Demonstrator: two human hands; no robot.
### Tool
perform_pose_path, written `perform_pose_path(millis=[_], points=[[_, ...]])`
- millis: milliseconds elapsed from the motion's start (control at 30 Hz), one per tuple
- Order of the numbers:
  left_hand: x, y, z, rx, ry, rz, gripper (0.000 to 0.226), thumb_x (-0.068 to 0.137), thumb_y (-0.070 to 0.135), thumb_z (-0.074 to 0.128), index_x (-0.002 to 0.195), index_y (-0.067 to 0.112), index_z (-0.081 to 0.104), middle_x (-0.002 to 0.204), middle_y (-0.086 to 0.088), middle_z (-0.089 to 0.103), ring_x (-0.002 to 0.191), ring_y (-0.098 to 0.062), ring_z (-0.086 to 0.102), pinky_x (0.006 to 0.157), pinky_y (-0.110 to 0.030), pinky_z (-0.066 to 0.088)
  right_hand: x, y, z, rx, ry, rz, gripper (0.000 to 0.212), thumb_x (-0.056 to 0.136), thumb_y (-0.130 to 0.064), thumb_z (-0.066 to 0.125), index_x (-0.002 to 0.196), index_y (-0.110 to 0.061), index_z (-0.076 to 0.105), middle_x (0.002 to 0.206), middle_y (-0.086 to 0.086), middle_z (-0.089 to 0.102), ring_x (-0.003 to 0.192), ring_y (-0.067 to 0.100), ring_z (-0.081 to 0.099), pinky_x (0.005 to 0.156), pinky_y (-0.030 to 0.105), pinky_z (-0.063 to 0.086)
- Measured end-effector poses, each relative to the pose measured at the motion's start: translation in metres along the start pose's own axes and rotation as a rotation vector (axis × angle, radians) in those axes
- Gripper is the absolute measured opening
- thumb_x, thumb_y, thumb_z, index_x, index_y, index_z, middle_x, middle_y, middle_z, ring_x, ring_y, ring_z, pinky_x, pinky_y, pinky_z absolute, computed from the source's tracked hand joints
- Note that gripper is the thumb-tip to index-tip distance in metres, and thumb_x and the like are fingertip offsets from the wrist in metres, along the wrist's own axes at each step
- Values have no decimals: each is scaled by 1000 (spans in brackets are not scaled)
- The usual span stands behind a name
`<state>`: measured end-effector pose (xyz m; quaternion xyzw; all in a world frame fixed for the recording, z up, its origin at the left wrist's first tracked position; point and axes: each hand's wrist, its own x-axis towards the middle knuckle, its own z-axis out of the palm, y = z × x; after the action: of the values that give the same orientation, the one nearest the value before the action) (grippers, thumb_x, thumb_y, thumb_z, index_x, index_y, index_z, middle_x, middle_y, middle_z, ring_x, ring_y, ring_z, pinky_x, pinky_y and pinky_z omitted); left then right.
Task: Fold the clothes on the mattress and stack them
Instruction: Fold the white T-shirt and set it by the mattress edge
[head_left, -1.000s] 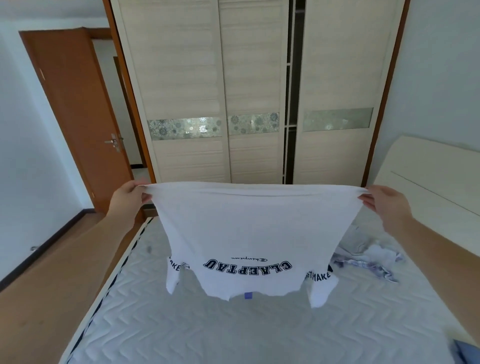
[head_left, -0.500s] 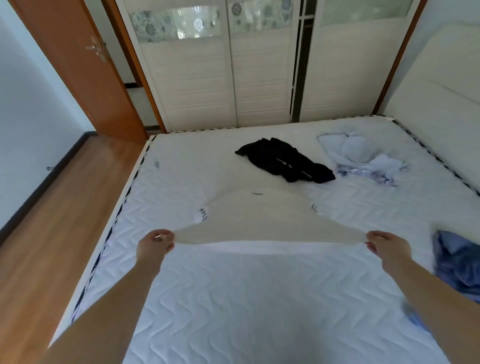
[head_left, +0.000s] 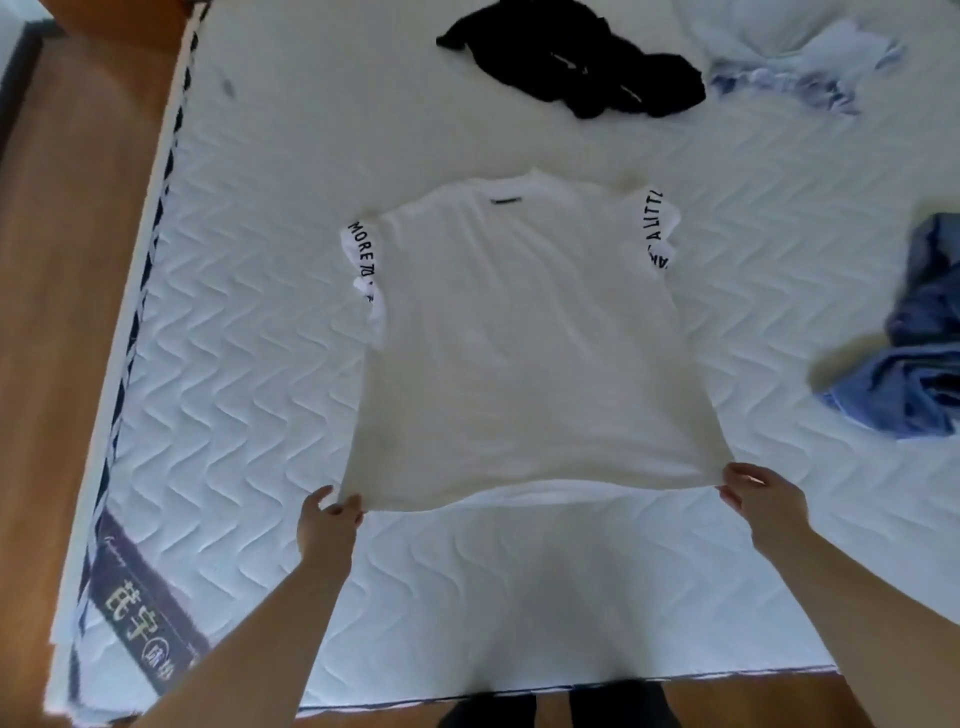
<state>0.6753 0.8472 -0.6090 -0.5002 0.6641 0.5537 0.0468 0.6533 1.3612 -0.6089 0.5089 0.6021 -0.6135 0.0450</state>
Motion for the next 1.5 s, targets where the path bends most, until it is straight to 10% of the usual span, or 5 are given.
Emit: perform_pose_path(millis=[733, 900, 1133, 1267, 1500], points=[[16, -126, 1, -351, -220, -423, 24, 101, 27, 51, 122, 15, 54, 108, -7, 67, 103, -22, 63, 100, -40, 47, 22, 134, -3, 243, -48, 322, 21, 99, -20, 57, 119, -14, 54, 100, 3, 65, 91, 15, 64, 92, 34, 51], [11, -133, 16, -315, -215, -389, 30, 97, 17, 59, 125, 8, 55, 121, -7, 63, 111, -18, 61, 97, -26, 46, 13, 138, 13, -11, -67, 330, 21, 95, -22, 63, 78, -16, 54, 53, -7, 59, 44, -1, 53, 51, 12, 43], [2, -136, 33, -376, -277, -442, 20, 97, 14, 59, 117, 11, 58, 106, -6, 69, 97, -18, 67, 91, -31, 50, -3, 148, 22, 65, -225, 340, 25, 96, -17, 61, 120, -11, 56, 103, 4, 68, 101, 20, 65, 89, 30, 49], [-3, -143, 42, -372, -271, -421, 20, 94, 11, 62, 113, 4, 61, 111, -7, 68, 105, -19, 65, 96, -29, 49, -10, 164, 43, 18, -149, 334, 12, 94, -17, 64, 96, -6, 63, 77, 4, 61, 69, 15, 56, 107, 40, 44], [-12, -152, 42, -344, -138, -409, 9, 95, 9, 60, 103, 4, 58, 95, -8, 67, 84, -17, 66, 89, -33, 52, -14, 176, 30, 36, 10, 283, 9, 87, -13, 72, 93, -6, 68, 89, 9, 73, 76, 17, 72, 60, 20, 58]])
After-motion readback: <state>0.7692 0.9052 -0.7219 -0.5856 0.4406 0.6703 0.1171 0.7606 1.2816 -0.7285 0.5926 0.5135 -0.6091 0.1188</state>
